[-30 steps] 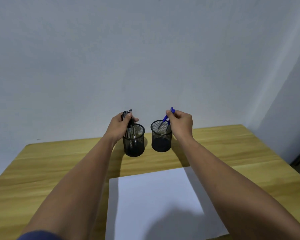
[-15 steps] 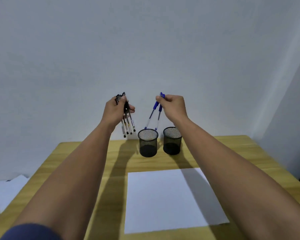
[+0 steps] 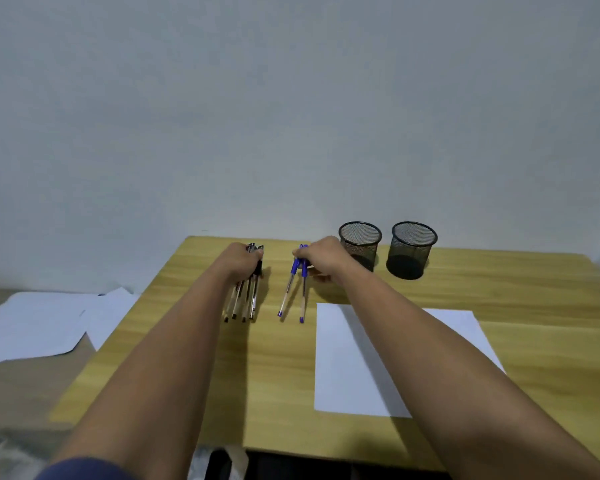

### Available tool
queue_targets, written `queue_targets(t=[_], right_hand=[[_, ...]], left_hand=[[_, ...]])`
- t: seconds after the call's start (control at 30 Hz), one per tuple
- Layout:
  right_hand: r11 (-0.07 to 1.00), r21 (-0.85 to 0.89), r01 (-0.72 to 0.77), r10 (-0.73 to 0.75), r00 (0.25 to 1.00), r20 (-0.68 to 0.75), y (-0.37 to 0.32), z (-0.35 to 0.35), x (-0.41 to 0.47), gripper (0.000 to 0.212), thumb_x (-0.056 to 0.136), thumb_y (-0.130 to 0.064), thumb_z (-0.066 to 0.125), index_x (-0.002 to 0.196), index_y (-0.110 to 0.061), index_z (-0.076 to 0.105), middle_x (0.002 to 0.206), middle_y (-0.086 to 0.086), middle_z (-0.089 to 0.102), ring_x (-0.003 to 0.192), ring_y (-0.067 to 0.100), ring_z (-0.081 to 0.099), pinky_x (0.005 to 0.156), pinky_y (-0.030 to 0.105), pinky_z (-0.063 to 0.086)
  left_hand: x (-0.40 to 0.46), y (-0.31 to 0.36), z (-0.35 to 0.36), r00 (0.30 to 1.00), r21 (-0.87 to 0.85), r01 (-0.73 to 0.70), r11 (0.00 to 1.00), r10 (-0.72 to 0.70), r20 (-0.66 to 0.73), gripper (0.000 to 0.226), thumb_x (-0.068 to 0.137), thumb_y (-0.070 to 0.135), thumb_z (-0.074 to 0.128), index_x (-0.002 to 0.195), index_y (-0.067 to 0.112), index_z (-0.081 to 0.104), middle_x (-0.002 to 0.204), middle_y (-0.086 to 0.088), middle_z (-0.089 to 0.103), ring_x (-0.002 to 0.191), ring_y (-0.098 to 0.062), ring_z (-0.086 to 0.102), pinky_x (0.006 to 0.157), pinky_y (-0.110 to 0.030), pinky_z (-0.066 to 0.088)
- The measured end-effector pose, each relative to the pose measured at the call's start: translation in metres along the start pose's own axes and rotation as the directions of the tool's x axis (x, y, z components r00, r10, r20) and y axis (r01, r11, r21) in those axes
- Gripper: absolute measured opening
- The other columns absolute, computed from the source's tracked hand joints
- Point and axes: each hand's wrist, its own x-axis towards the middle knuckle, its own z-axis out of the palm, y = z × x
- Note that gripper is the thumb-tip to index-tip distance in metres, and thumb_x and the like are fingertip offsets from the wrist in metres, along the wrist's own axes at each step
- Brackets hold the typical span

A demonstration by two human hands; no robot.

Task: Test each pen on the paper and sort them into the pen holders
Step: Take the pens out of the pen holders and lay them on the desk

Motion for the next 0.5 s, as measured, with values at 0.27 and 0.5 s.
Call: queue_targets(t=[0.27, 0.5], right_hand=[[0.969, -0.245, -0.013, 0.006, 1.0, -0.028, 0.008, 0.052, 0.026, 0.023, 0.091, -0.019, 0.078, 0.076, -0.004, 0.068, 0.067, 0.013, 0.07, 0.05, 0.03, 0.065, 0.049, 0.033, 0.059], [0.839, -0.541, 0.062, -0.128, 0.988, -0.084, 0.011, 0.063, 0.019, 0.025, 0.084, -0.024, 0.077, 0.072, -0.013, 0.059, 0.073, 0.008, 0.067, 0.066, 0.032, 0.066, 0.052, 0.027, 0.047]], left_hand=[[0.02, -0.039, 0.001, 0.993, 0.331, 0.113, 0.937, -0.098, -0.062, 0.037, 0.094, 0.04, 0.065, 0.1, 0.004, 0.065, 0.097, -0.011, 0.068, 0.09, -0.032, 0.064, 0.077, -0.034, 0.051], [0.012, -0.046, -0.005, 0.984, 0.432, 0.107, 0.896, -0.031, -0.178, 0.056, 0.084, 0.052, 0.073, 0.126, 0.019, 0.057, 0.118, -0.005, 0.066, 0.105, -0.027, 0.063, 0.086, -0.039, 0.053]])
